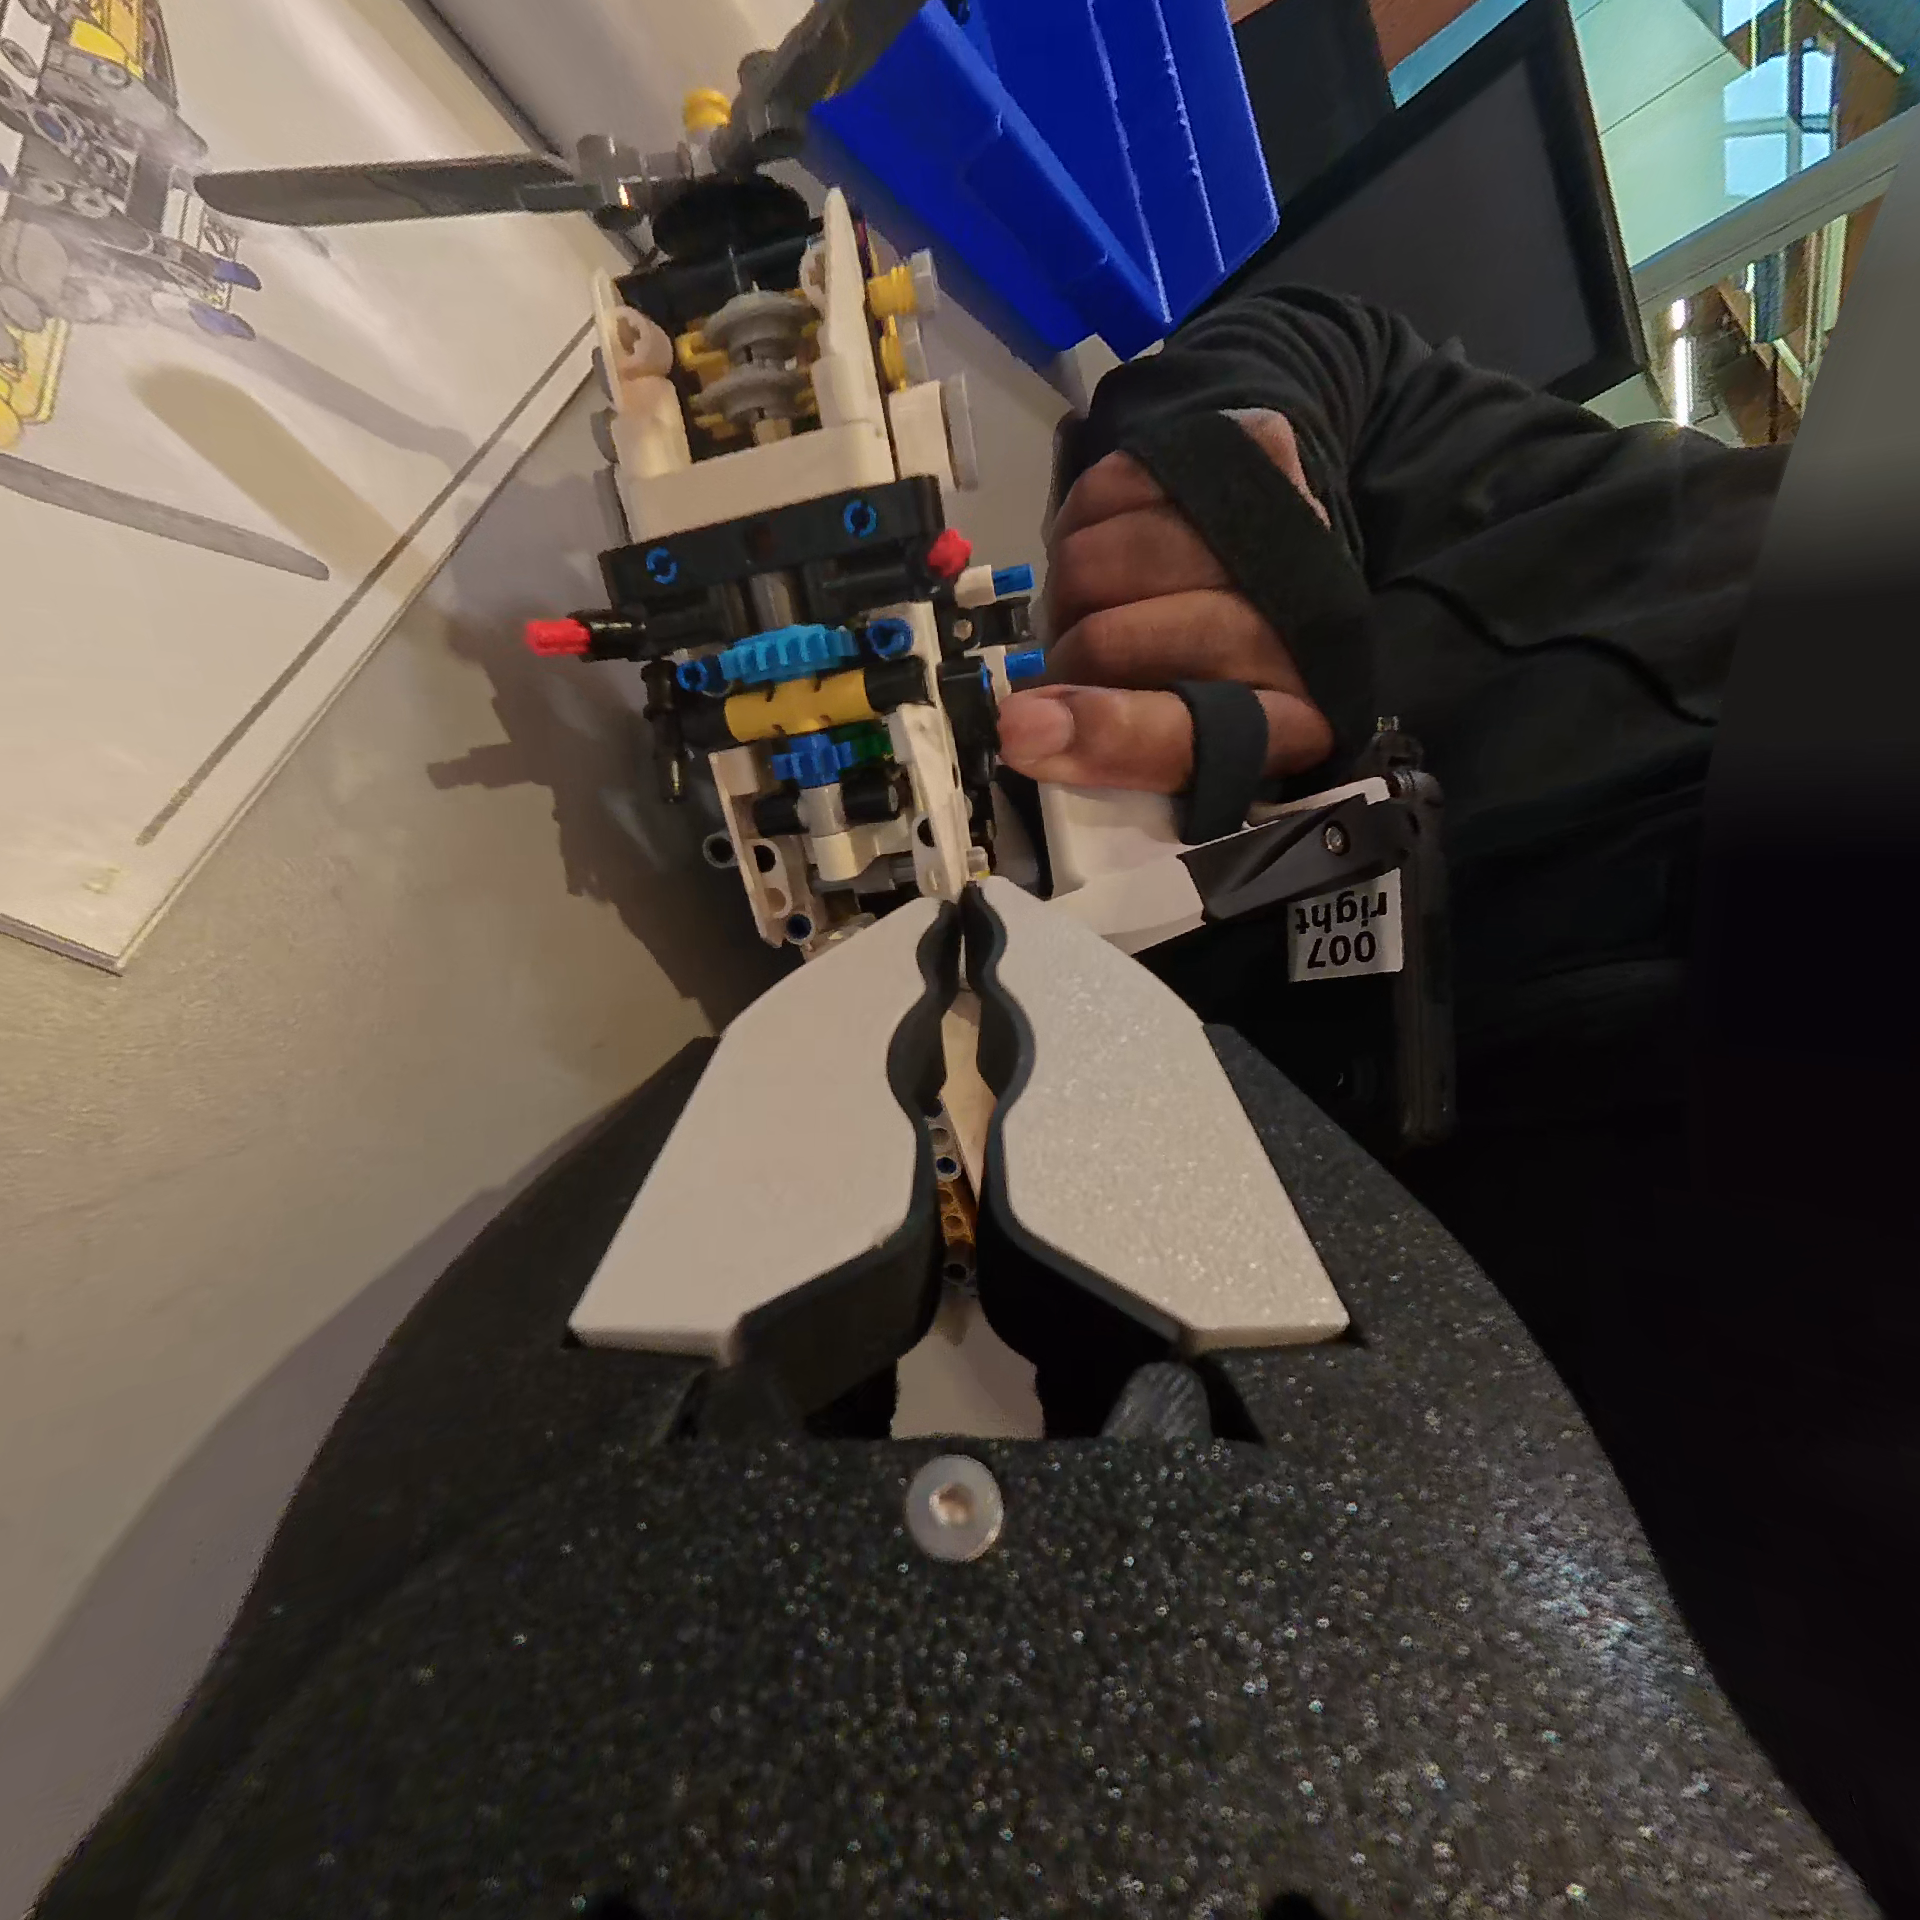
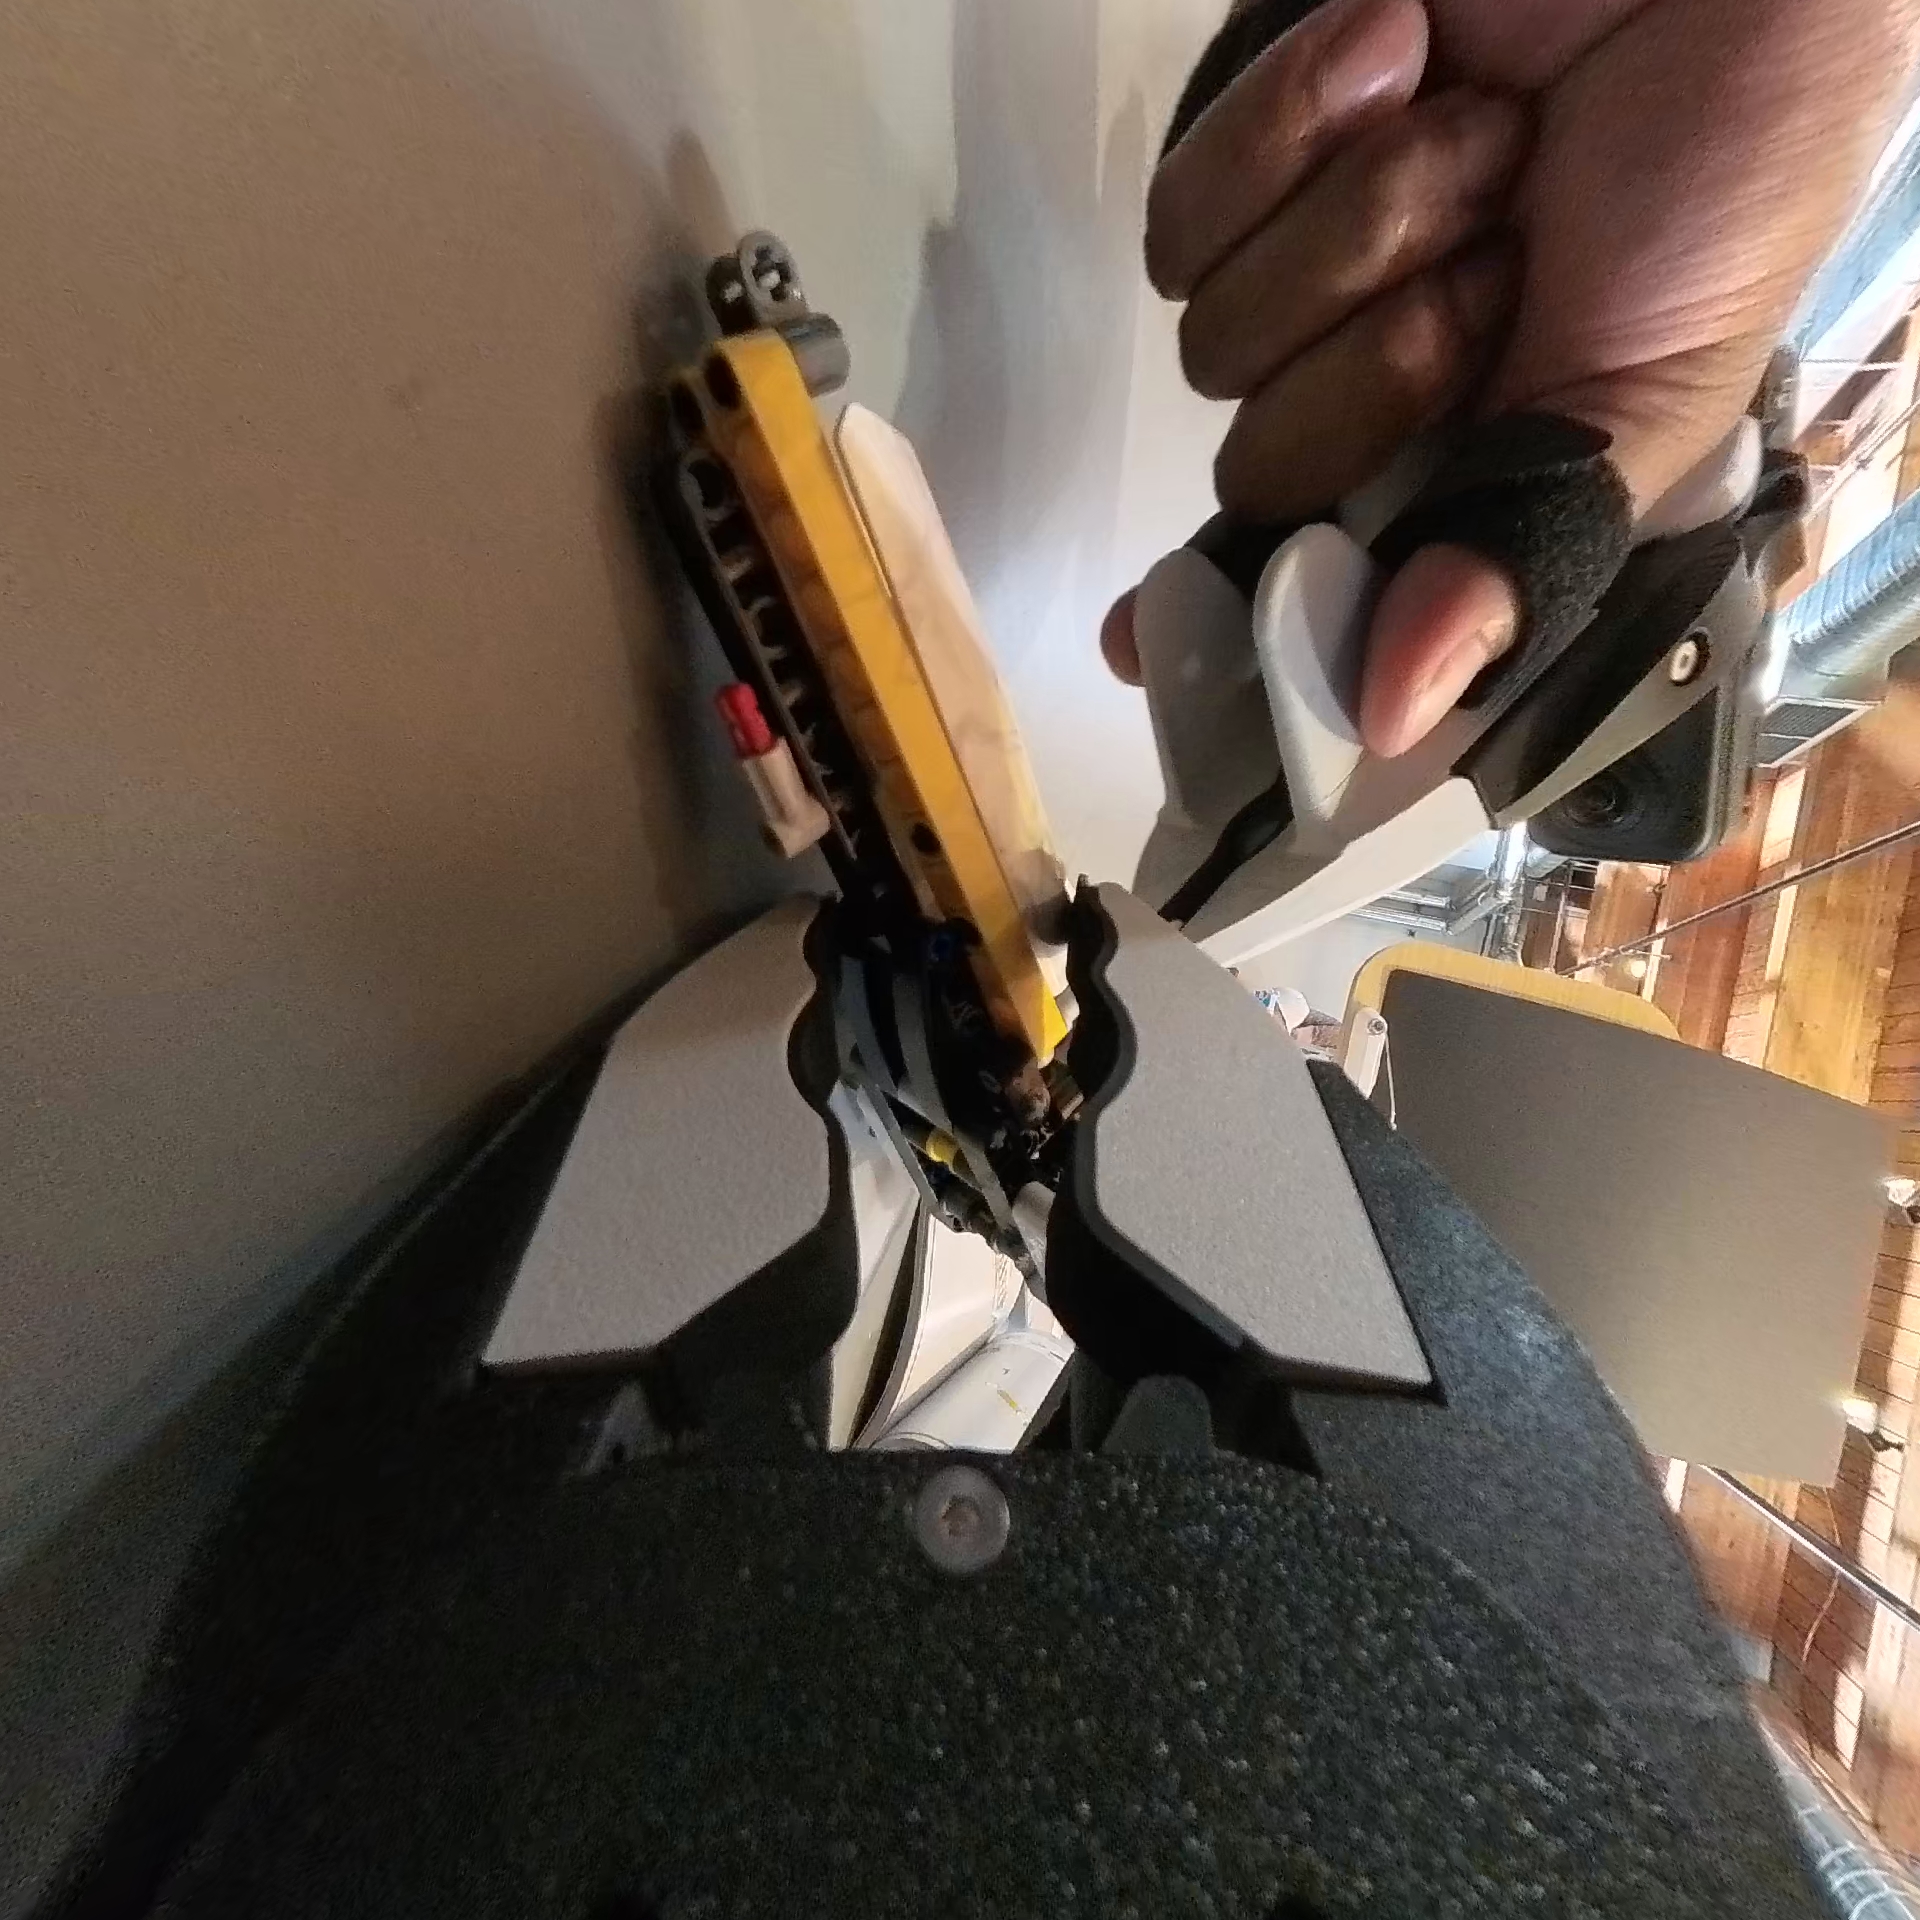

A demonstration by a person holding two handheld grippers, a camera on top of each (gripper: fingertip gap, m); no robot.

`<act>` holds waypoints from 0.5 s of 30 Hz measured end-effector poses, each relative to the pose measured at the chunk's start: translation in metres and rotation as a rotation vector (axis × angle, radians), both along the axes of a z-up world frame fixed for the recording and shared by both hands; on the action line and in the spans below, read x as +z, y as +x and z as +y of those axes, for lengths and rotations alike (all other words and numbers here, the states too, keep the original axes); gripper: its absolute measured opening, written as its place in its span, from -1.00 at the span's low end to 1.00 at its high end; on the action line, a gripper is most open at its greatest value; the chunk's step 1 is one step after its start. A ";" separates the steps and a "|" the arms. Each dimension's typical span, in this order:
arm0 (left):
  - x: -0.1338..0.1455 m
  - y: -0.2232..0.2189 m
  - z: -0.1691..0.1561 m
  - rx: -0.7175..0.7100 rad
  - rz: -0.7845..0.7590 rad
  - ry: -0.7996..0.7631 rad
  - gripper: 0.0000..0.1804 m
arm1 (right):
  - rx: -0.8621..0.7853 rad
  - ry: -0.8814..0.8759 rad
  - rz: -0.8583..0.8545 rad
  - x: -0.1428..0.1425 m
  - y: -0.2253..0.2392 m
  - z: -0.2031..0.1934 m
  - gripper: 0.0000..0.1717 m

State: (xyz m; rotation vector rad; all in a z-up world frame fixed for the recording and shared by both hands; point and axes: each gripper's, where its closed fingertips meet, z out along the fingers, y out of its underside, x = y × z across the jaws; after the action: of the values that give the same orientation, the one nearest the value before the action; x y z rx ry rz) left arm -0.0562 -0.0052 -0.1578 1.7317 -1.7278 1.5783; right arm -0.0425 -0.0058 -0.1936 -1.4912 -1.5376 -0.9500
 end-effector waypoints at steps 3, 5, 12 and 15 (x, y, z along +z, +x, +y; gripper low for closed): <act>0.000 0.000 0.001 -0.002 -0.001 0.000 -0.97 | -0.001 0.000 0.000 0.000 0.000 -0.001 -0.50; 0.000 0.000 0.001 -0.008 -0.001 0.007 -0.97 | 0.000 0.000 0.001 0.001 0.000 0.000 -0.50; 0.001 0.000 0.002 -0.023 0.007 0.028 -0.97 | -0.014 -0.004 -0.001 0.002 0.002 0.000 -0.51; 0.026 0.005 0.044 0.129 -0.060 0.021 -0.96 | 0.011 0.002 0.000 0.004 -0.004 -0.003 -0.50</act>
State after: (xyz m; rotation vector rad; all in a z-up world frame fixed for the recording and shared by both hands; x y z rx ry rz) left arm -0.0509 0.0385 -0.1323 1.8583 -1.6963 1.6870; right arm -0.0467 -0.0088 -0.1898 -1.4796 -1.5427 -0.9452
